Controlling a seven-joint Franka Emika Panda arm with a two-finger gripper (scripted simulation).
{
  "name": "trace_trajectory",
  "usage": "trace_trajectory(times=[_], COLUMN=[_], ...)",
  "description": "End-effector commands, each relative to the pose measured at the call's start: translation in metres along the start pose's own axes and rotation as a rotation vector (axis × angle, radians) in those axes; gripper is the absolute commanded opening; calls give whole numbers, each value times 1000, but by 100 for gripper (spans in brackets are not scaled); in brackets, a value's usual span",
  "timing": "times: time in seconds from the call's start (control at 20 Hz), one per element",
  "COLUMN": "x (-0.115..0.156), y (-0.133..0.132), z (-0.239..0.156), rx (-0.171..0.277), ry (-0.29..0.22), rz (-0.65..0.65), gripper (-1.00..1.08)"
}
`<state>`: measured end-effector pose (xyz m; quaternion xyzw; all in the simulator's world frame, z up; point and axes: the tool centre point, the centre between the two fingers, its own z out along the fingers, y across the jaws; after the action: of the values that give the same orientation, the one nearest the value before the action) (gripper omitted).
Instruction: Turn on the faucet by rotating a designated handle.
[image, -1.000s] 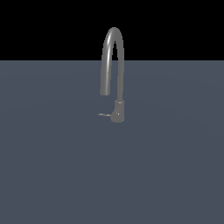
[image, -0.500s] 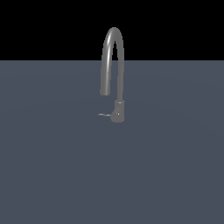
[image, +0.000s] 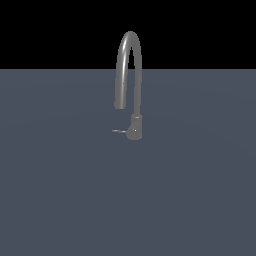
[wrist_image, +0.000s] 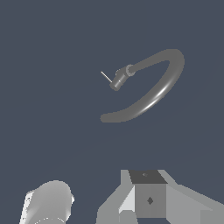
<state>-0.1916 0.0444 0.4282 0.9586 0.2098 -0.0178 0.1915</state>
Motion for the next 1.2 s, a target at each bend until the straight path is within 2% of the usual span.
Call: trace_trajectory(times=[0.0, 0.55, 1.15], x=[14, 57, 86], y=[-8, -37, -60], z=[10, 55, 100], rx=[-74, -348, -581], ry=[-9, -44, -71], rz=[-80, -371, -618], gripper=[-100, -100, -100])
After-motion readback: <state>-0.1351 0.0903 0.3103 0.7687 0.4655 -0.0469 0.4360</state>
